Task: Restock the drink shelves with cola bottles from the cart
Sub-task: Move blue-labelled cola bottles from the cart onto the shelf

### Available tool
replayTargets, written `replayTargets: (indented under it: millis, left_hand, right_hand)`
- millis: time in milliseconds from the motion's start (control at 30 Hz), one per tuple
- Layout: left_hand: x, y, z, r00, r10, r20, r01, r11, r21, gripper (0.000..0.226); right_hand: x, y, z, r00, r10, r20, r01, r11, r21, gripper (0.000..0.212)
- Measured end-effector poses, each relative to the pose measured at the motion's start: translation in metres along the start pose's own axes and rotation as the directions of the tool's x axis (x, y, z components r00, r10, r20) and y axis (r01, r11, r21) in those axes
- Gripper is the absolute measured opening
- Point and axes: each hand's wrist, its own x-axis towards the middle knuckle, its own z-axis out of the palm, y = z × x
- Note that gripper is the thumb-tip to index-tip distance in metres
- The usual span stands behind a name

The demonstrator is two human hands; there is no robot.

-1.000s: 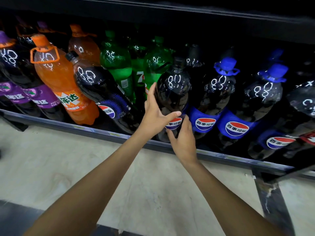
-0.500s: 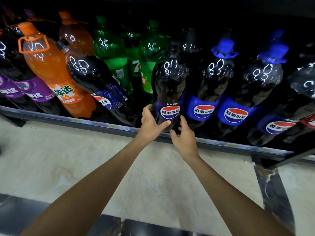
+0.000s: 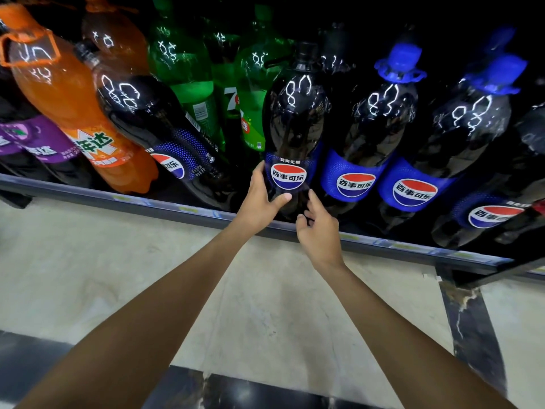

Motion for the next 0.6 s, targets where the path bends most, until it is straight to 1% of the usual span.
replayTargets:
  millis: [100,167,300,467,600]
  left_hand:
    - [0.003,0.002,-0.002,0.999,0.013,0.031,-0.012,1.0,-0.02,0.084]
    - [0.005,0.003,-0.002,0.999,0.023,0.028,-0.023,1.0,-0.01,0.084]
    - [0.008,-0.001,0.002,0.999,0.025,-0.021,-0.025,1.0,-0.006,0.084]
    - [0.008,-0.006,0.002,0.999,0.023,-0.04,-0.023,1.0,0.009,0.085]
    - [0.007,-0.002,-0.002,0.997,0.009,-0.079,-0.004,0.998,0.063,0.083]
  right_hand:
    - [0.002,-0.002,0.0,1.0,0.004,-0.002,-0.004,1.0,0.01,0.058]
    - [0.004,-0.002,0.0,1.0,0.015,0.001,-0.015,1.0,0.016,0.058]
    - [0.008,-0.001,-0.003,0.999,0.04,0.031,-0.041,0.999,0.032,0.061]
    - [0.008,0.001,-0.006,0.996,0.057,0.067,-0.059,0.998,0.028,0.064]
    - [0.005,-0.002,-0.01,0.995,0.042,0.096,-0.038,0.999,-0.038,0.063]
